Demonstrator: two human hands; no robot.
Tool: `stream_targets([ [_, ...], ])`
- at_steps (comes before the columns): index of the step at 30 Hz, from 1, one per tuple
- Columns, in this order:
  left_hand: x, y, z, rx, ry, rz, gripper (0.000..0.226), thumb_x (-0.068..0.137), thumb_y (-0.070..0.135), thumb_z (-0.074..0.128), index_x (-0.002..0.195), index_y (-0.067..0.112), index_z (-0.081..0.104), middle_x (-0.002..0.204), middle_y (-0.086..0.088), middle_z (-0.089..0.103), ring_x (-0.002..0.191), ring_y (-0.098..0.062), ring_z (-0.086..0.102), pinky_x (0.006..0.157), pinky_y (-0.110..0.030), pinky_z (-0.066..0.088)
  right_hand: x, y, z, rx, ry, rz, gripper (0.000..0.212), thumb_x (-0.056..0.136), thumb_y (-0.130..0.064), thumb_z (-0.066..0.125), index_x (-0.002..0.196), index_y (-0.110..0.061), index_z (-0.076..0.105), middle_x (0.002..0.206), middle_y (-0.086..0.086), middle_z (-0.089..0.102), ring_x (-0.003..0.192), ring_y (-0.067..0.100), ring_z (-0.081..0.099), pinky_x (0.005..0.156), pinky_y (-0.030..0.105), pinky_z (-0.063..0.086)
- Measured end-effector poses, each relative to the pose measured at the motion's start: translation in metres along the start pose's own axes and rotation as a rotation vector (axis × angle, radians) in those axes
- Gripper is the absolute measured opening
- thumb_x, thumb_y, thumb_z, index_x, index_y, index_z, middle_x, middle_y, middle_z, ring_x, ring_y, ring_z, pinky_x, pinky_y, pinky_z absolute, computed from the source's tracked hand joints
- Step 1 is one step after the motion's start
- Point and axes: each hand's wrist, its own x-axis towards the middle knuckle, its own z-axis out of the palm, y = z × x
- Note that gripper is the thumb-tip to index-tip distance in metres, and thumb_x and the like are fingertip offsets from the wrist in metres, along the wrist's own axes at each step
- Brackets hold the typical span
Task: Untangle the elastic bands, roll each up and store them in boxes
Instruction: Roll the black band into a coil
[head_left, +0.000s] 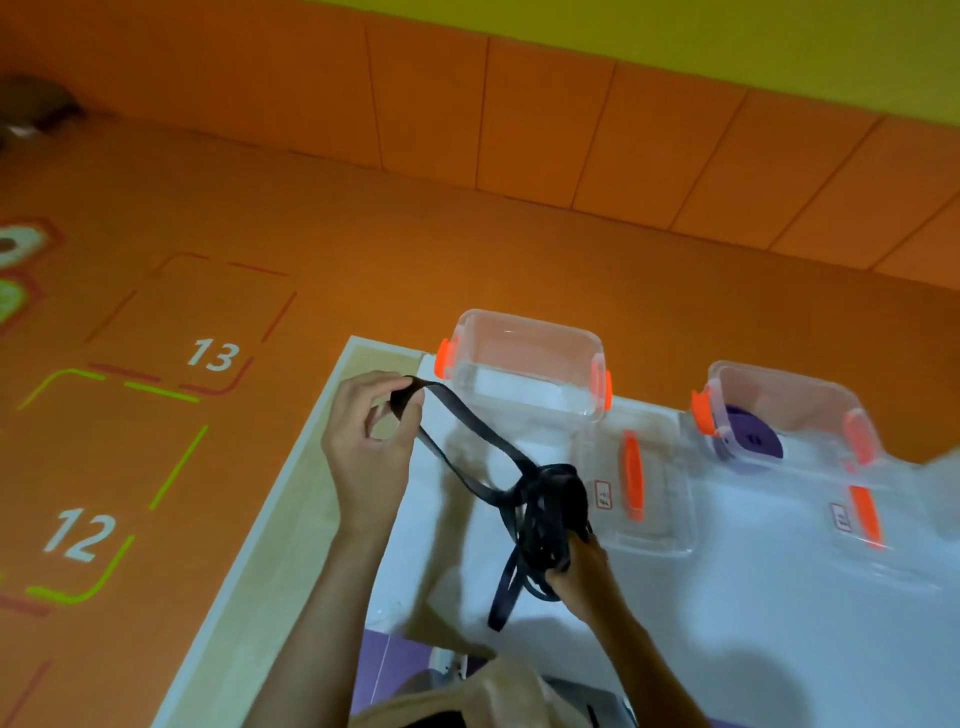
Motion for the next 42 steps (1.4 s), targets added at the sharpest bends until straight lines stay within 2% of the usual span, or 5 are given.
stream_targets([
  [10,0.021,0.034,-0.011,-0.066,-0.012,0.06,0.018,0.092,0.011,0.082,0.107,0.019,0.076,0.115,0.006,0.067,0.116,-0.022,0.066,0.093,-0.025,0.055,0.003,-0.009,-0.002,-0.091,0.122,-0.099,0.038,0.098,-0.021,0.069,0.135,-0.018,0.061,0.161,0.01,0.033,0.145,0.035,0.035,0.115,0.044,0.043],
  [14,0.01,0.031,-0.003,-0.037,-0.19,0.089,0.024,0.089,0.007,0.083,0.11,0.017,0.075,0.117,0.005,0.066,0.117,-0.024,0.066,0.096,-0.036,0.058,0.007,-0.012,0.001,0.01,0.201,-0.107,0.004,0.096,-0.022,0.072,0.098,-0.018,0.07,0.14,0.005,0.055,0.128,0.028,0.05,0.103,0.037,0.051],
  [19,-0.009,0.03,0.015,0.048,-0.355,0.088,0.033,0.085,0.0,0.085,0.113,0.014,0.077,0.119,0.003,0.066,0.118,-0.016,0.065,0.102,-0.038,0.055,0.005,-0.031,-0.019,0.097,0.474,-0.263,0.019,0.094,-0.025,0.076,0.081,-0.015,0.067,0.106,0.001,0.067,0.101,0.018,0.06,0.088,0.042,0.058],
  [25,-0.017,0.022,0.032,0.122,-0.508,0.094,0.044,0.088,0.008,0.084,0.128,0.023,0.072,0.13,0.01,0.06,0.126,-0.007,0.06,0.109,-0.033,0.051,-0.009,-0.105,-0.063,0.571,0.46,-0.508,0.04,0.099,-0.05,0.059,0.13,-0.024,0.062,0.128,-0.014,0.066,0.121,0.002,0.064,0.097,0.016,0.053],
  [42,-0.01,-0.015,0.067,-0.009,-0.574,0.006,0.025,0.087,0.032,0.088,0.104,0.033,0.07,0.118,0.021,0.07,0.116,-0.01,0.069,0.099,-0.025,0.056,0.004,-0.138,-0.111,0.924,0.448,-0.292,0.012,0.09,-0.015,0.083,0.097,-0.016,0.073,0.088,0.003,0.079,0.078,0.022,0.079,0.066,0.036,0.067],
])
